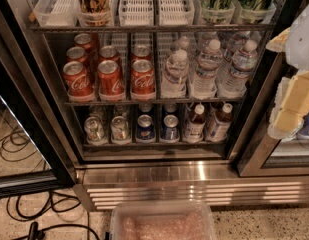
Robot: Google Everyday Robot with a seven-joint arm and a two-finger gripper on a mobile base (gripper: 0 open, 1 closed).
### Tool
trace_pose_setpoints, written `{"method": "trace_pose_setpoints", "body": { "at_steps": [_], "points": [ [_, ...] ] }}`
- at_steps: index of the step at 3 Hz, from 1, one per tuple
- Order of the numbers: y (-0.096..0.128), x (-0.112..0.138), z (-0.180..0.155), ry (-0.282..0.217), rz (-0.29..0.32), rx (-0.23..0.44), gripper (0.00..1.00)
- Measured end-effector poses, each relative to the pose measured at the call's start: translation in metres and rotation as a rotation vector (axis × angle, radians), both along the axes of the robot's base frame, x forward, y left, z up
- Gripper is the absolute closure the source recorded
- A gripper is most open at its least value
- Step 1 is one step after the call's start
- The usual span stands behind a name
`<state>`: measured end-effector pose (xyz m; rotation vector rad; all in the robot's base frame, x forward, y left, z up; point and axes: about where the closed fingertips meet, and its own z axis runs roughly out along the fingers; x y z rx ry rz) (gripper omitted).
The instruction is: Pick orange can from top shelf of fridge
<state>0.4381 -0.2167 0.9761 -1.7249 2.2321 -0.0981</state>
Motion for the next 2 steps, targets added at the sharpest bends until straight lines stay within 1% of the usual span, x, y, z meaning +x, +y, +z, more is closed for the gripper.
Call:
{"method": "trace_pose_setpoints", "body": {
  "at_steps": [1, 2],
  "points": [
    [0.0, 0.0, 0.0, 0.0, 0.0, 0.0, 0.0],
    [0.013, 0.005, -0.001, -0.018, -0.004, 0.035, 0.0]
  ]
}}
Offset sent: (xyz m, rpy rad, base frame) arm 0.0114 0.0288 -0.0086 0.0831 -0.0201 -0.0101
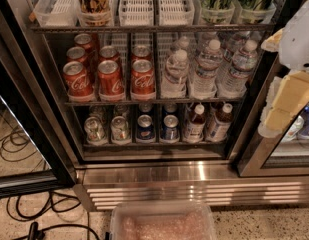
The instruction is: Pick orange can from top shelf of fridge
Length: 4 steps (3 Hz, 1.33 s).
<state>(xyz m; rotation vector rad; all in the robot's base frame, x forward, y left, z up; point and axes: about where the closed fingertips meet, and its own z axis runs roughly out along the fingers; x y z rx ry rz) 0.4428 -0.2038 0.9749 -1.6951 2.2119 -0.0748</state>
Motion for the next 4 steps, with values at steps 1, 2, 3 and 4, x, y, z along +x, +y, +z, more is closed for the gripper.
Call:
{"method": "trace_pose_setpoints", "body": {
  "at_steps": [1, 2, 3, 4],
  "points": [
    [0.046, 0.02, 0.007, -0.071, -0.003, 0.088, 0.0],
    [0.084, 0.033, 0.019, -0.123, 0.054, 0.132, 0.0],
    [0.084, 0.033, 0.019, -0.125, 0.055, 0.132, 0.0],
    [0.098, 0.032, 0.023, -0.165, 0.05, 0.228, 0.0]
  ]
}}
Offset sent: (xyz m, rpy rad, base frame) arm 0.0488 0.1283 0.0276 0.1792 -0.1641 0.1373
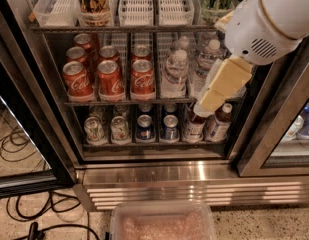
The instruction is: Pick orange can from top shelf of fridge
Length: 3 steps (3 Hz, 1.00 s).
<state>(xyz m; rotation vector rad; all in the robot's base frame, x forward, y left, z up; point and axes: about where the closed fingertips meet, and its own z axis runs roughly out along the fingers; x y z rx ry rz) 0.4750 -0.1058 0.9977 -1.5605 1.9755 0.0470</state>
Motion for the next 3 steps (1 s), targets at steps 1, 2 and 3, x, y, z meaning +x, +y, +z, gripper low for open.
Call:
{"method": "trace_pose_setpoints", "body": {
  "at_steps": [1, 2, 3],
  "points": [
    [0.039, -0.007, 0.015, -0.049, -0.042, 0.199, 0.0],
    [0.076, -0.008, 0.037, -0.103, -0.097, 0.376, 0.0],
    [0.1, 0.007, 0.055, -0.155, -0.171, 0.525, 0.0]
  ]
}}
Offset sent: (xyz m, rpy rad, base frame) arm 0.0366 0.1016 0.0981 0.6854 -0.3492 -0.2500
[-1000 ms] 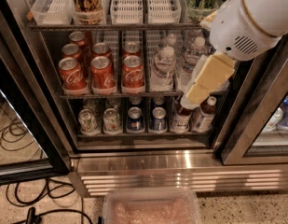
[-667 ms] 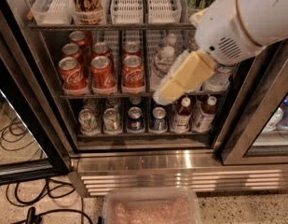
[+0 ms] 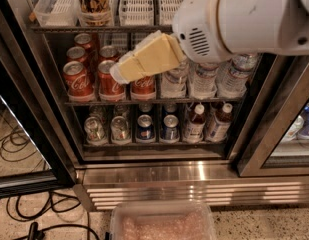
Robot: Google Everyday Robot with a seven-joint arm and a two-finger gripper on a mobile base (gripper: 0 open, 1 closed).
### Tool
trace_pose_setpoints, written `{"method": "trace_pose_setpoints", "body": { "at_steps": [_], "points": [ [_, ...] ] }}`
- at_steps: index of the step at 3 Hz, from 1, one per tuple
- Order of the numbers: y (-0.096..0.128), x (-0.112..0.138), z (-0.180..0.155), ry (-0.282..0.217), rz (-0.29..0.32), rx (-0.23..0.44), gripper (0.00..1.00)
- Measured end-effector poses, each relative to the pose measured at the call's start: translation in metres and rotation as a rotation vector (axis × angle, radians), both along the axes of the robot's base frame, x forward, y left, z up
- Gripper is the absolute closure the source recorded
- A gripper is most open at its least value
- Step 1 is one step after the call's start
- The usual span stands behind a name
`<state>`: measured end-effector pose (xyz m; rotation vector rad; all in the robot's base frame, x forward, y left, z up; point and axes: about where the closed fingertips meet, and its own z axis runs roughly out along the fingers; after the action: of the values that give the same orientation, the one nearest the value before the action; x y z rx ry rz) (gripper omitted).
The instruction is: Pick orange can from top shelf of fridge
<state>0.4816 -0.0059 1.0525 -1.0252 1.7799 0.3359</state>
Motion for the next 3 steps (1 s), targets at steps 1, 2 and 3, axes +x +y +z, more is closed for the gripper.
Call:
{"method": "trace_pose_setpoints", "body": {
  "at_steps": [1, 2, 3],
  "points": [
    [0.0, 0.011, 0.022, -0.074, -0.038, 0.03, 0.0],
    [0.011, 0.009, 0.025, -0.101, -0.028, 0.044, 0.0],
    [0.052, 0.021, 0.008, -0.171, 0.027, 0.051, 0.0]
  ]
}}
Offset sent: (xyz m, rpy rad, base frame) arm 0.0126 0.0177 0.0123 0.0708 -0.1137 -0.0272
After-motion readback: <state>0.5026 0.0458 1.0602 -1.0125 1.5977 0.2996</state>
